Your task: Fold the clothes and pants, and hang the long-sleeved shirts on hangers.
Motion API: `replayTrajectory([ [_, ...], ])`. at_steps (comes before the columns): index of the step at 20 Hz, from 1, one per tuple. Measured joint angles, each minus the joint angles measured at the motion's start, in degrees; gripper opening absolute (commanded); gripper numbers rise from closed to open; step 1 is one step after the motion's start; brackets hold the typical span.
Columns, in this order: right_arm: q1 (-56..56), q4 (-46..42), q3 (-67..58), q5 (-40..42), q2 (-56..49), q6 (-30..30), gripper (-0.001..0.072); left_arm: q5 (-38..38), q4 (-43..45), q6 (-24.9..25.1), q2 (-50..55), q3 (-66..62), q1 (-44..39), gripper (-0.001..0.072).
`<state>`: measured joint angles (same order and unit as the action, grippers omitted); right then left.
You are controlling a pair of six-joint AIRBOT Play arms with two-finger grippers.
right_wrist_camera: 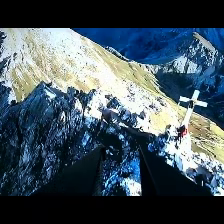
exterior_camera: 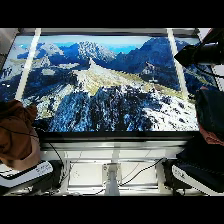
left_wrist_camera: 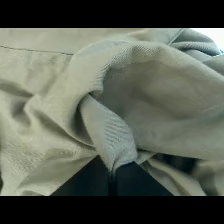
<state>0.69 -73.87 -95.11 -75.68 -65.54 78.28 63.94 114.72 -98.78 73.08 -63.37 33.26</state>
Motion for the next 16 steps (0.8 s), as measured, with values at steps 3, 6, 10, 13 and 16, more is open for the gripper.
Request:
replayTrajectory([
  [3,0.0,-0.04,0.0,0.11,-0.22,0.02,0.0261,-0.46,1.01,-1.18,-1.97,-1.14,0.0,0.0015],
  [6,0.0,-0.04,0.04,0.09,-0.87,0.02,0.026,-3.06,1.27,-1.86,-7.21,-4.04,0.0,0.0015],
  [10,0.0,-0.07,1.22,0.81,-1.53,0.02,0.0122,-13.7,-2.93,-4.68,-19.06,-7.06,-0.7,0.0015],
  [13,0.0,-0.02,1.92,1.73,-1.57,0.02,0.0121,-23.58,-9.75,-5.66,-27.12,-7.82,-2.99,0.0015],
  [16,0.0,0.15,1.84,2.6,-0.92,0.04,0.0121,-28.63,-17.25,-6.01,-32.09,-8.07,-8.9,0.0015],
])
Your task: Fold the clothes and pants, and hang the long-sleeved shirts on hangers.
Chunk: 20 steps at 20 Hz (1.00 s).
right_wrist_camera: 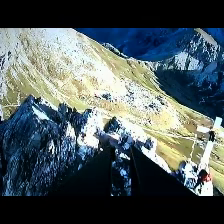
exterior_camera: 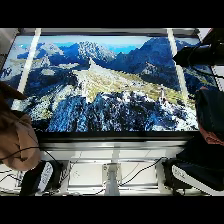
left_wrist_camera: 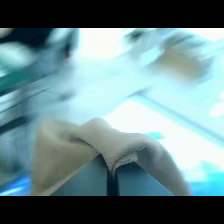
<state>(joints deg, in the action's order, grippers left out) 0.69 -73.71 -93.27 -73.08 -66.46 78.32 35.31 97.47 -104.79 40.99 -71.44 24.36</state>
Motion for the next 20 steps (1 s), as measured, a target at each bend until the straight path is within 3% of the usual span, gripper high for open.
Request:
replayTrajectory([
  [8,0.0,-2.25,-1.09,2.89,5.35,0.02,0.0122,-2.62,-8.09,-0.24,2.93,0.96,-32.72,0.0014],
  [15,0.02,-8.33,-1.11,1.31,7.06,0.02,0.0122,-2.36,-9.14,-0.24,22.23,3.06,-59.6,0.0015],
  [20,0.02,-10.08,-1.11,0.5,7.17,0.02,0.0121,-2.71,-11.87,-0.26,35.3,3.28,-73.88,0.0015],
])
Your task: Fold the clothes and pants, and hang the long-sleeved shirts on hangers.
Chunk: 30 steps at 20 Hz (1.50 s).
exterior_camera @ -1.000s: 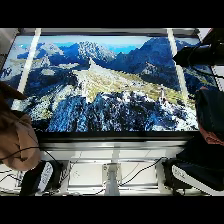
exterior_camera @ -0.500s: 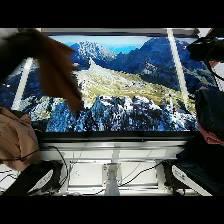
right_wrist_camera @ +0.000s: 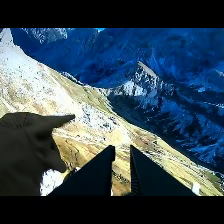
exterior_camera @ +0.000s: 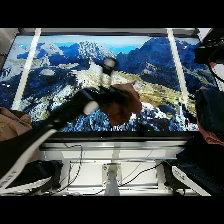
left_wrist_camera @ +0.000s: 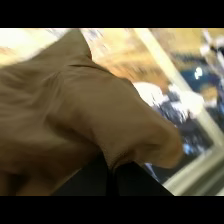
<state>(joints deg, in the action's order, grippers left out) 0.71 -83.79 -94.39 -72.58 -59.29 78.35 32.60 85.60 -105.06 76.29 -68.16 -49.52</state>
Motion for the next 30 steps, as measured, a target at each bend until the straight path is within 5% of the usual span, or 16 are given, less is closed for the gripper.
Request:
replayTrajectory([
  [3,-0.02,-0.33,0.0,-0.22,0.04,0.0,0.0122,0.0,-1.05,0.04,4.22,0.0,-6.43,0.003],
  [4,0.0,-0.37,0.0,-0.26,0.04,0.02,0.0122,0.0,-1.01,0.42,5.05,0.0,-8.15,0.0148],
  [6,0.0,-0.42,0.0,-0.42,0.04,0.02,0.0122,0.0,-0.5,2.34,5.86,0.0,-10.43,0.072],
  [9,0.0,-0.59,0.0,-0.81,0.04,0.04,0.0122,1.4,1.53,5.01,5.42,0.0,-11.23,0.0686],
  [11,-0.02,-0.85,0.0,-1.25,0.04,0.02,0.0122,4.48,4.7,5.62,3.69,0.0,-9.99,0.0557],
  [20,-0.02,-1.88,0.0,-1.9,0.04,0.02,0.0122,11.45,14.95,1.95,-6.75,4.09,8.11,0.0557],
  [26,0.0,-1.99,0.0,-1.7,-0.07,0.02,0.0122,5.44,0.52,-0.07,-7.63,17.75,20.72,0.0556],
  [30,0.0,-1.99,0.04,-0.81,-0.04,0.02,0.0122,3.37,-13.66,8.22,-5.4,21.7,23.87,0.0556],
])
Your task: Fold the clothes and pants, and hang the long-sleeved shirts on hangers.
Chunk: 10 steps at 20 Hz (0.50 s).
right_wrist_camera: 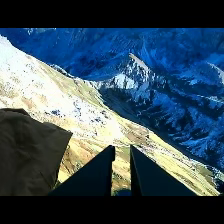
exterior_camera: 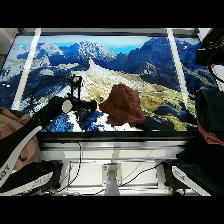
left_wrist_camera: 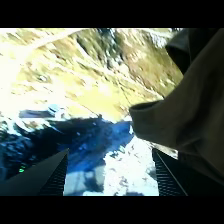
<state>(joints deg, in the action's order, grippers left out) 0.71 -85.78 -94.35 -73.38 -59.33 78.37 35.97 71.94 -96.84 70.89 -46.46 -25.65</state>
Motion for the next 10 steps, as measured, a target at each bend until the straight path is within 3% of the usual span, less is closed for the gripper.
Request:
replayTrajectory([
  [6,0.0,-0.02,1.38,0.68,-0.02,-0.02,0.0122,-1.95,-18.71,14.8,5.86,1.27,1.11,0.0556],
  [10,-0.02,-0.02,2.19,0.63,-0.07,-0.02,0.0122,-6.71,-24.57,18.1,7.61,1.44,1.16,0.053],
])
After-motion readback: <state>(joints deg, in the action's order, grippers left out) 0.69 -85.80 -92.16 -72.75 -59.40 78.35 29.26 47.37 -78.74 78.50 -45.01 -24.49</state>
